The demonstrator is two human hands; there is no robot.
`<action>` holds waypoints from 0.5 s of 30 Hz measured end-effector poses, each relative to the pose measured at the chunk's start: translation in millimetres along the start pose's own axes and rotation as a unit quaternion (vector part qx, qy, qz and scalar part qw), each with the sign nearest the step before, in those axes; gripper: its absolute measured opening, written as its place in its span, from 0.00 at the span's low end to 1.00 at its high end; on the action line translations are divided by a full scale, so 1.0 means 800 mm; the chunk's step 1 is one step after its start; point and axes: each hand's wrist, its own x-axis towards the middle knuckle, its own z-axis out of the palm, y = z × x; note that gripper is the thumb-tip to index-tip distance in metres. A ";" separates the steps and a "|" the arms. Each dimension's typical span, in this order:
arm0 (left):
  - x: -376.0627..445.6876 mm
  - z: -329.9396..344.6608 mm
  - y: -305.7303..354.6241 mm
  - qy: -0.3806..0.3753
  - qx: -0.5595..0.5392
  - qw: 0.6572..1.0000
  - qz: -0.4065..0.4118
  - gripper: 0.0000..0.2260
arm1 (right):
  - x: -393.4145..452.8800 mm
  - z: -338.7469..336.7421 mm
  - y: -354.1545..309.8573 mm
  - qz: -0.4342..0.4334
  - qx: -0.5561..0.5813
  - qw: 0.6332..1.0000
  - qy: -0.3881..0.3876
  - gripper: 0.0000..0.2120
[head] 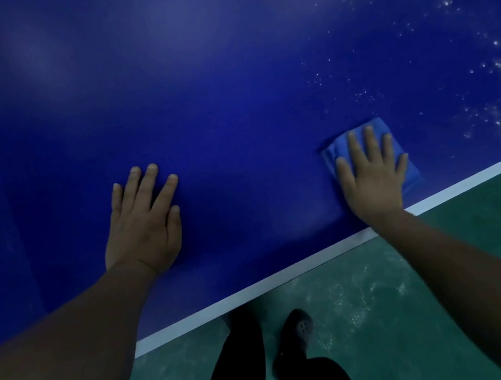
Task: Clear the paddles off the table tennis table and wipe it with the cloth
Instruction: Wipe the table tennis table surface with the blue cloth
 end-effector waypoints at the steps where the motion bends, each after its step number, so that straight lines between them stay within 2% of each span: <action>1: 0.000 0.000 0.000 0.000 0.000 1.000 0.000 0.26 | 0.006 0.000 -0.010 0.055 0.024 0.998 0.013 0.32; 2: 0.001 -0.001 0.001 -0.002 -0.001 1.000 -0.001 0.26 | 0.003 0.003 -0.032 0.085 0.030 0.996 0.020 0.32; 3: 0.000 -0.001 0.001 -0.004 -0.003 1.000 -0.001 0.26 | -0.009 0.010 -0.059 0.078 0.021 0.996 0.025 0.31; 4: 0.000 -0.001 0.000 -0.007 -0.004 1.000 -0.001 0.26 | -0.030 0.020 -0.086 0.021 0.013 0.999 0.033 0.30; 5: 0.001 -0.001 0.000 -0.008 -0.005 1.000 -0.001 0.26 | -0.059 0.032 -0.110 -0.081 0.009 0.996 0.031 0.29; 7: 0.002 -0.002 0.000 -0.004 -0.008 1.000 -0.001 0.26 | -0.117 0.050 -0.128 -0.313 -0.025 0.949 0.008 0.27; 8: 0.002 -0.002 0.001 -0.004 -0.009 1.000 0.000 0.26 | -0.122 0.052 -0.118 -0.378 -0.040 0.925 0.001 0.27; 9: 0.002 -0.002 0.001 -0.005 -0.008 1.000 0.000 0.26 | -0.110 0.049 -0.100 -0.403 -0.045 0.914 -0.002 0.28; 10: 0.001 -0.002 0.000 -0.005 -0.006 1.000 -0.001 0.26 | -0.089 0.043 -0.082 -0.390 -0.049 0.920 0.006 0.28; 13: 0.001 0.000 0.000 -0.006 0.000 1.000 -0.001 0.25 | -0.016 0.016 -0.031 -0.250 -0.047 0.967 0.012 0.29; 15: 0.002 0.000 -0.001 -0.008 0.000 1.000 -0.002 0.25 | 0.010 0.003 -0.019 -0.205 -0.041 0.978 -0.002 0.29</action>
